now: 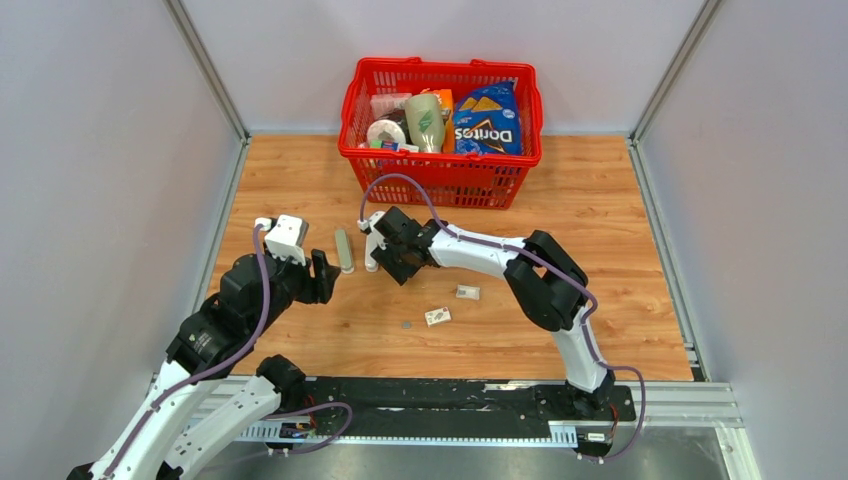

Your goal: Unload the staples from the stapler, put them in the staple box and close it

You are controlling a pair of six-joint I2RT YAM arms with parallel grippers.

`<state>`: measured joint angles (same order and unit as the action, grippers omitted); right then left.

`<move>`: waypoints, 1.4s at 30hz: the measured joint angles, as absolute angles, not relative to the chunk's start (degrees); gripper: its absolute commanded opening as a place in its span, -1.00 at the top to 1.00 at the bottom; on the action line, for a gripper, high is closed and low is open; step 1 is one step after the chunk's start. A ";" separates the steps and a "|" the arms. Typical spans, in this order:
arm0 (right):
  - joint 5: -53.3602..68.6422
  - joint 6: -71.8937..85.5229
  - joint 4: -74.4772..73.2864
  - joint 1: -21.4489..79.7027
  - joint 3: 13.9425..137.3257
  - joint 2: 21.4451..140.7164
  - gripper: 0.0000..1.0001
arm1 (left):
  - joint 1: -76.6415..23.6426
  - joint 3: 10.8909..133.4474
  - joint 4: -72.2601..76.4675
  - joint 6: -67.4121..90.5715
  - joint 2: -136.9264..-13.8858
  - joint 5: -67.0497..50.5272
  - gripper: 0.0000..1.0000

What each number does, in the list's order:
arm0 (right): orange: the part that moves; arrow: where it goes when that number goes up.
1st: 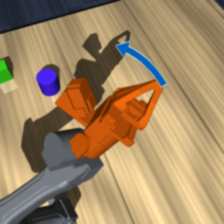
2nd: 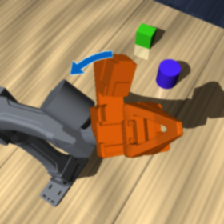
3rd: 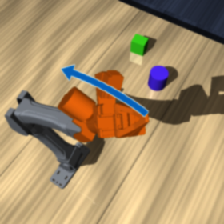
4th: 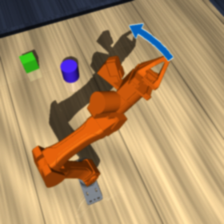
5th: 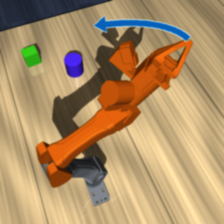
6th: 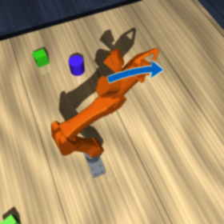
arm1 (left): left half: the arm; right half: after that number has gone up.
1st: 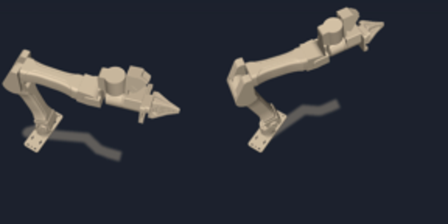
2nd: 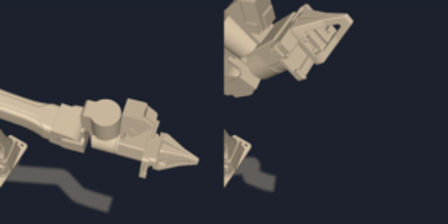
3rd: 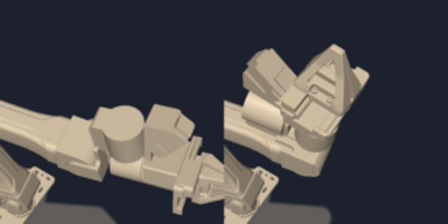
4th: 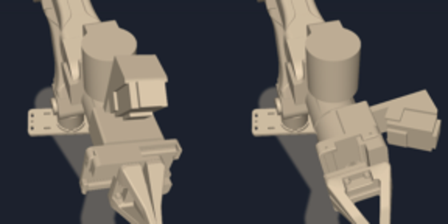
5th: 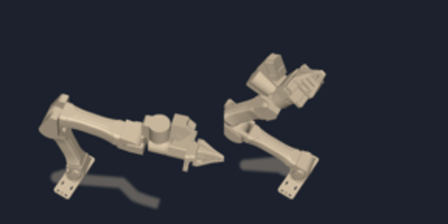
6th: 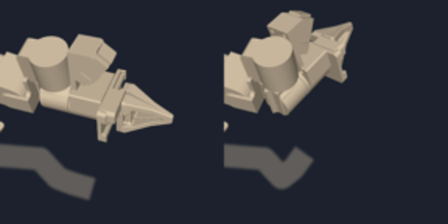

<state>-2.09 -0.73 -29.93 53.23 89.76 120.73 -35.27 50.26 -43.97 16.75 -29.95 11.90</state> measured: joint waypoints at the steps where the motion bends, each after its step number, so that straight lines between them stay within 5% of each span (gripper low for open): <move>1: -2.04 -0.71 -29.93 53.23 89.73 120.77 0.03 | -35.27 50.24 -43.97 16.71 -29.95 11.97 -0.37; 23: 0.19 1.02 -29.34 53.23 88.44 120.88 0.22 | -35.27 49.98 -44.05 16.53 -29.95 12.58 -0.37; 42: 0.86 1.91 -29.23 54.26 88.44 120.99 0.63 | -35.27 49.98 -44.07 16.51 -29.95 12.58 -0.37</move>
